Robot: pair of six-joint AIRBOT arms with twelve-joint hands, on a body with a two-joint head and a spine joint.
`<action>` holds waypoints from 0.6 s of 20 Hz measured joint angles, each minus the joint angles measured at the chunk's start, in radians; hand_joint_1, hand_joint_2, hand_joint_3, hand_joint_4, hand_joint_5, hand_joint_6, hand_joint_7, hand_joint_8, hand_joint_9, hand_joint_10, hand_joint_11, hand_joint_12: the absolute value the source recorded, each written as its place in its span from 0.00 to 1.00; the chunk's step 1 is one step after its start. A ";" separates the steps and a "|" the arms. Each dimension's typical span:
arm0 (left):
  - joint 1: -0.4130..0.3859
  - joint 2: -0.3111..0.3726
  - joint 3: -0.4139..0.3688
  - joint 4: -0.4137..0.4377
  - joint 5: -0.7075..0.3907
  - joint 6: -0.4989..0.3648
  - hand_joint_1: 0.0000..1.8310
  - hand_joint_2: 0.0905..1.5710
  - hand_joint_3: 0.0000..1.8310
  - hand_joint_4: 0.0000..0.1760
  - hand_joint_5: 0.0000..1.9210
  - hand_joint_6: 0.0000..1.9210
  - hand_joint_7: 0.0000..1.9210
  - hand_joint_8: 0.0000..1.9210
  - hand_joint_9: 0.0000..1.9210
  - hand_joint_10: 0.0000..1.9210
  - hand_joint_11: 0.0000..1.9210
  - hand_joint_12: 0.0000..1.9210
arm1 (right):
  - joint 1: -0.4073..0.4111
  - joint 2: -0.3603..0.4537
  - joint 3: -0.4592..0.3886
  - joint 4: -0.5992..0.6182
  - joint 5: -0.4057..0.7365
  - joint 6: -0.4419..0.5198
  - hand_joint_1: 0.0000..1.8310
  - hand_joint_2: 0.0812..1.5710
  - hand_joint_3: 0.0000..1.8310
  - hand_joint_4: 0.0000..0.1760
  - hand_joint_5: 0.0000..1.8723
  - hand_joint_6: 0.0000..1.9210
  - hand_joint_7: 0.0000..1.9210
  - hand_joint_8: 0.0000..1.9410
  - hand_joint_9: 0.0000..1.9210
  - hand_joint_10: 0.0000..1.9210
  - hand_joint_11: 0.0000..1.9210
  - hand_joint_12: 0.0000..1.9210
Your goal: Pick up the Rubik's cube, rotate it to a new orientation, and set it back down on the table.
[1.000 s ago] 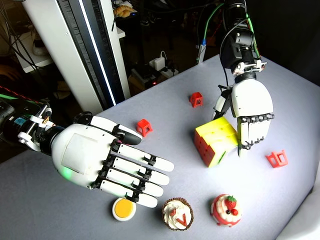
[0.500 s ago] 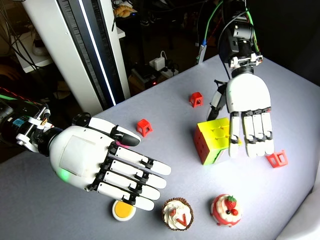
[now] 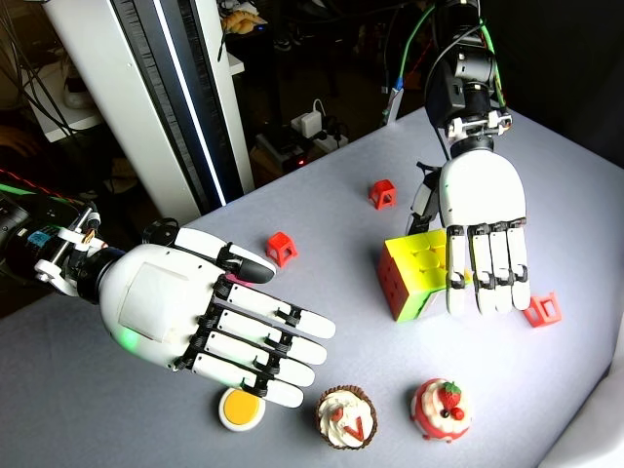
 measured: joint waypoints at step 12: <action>0.000 -0.016 0.012 -0.026 0.019 0.026 0.48 0.58 0.01 0.00 0.00 0.00 0.00 0.00 0.00 0.00 0.00 0.00 | -0.002 -0.002 0.000 0.003 0.000 0.000 0.30 0.86 0.00 0.00 0.00 0.00 0.00 0.00 0.00 0.00 0.00 0.00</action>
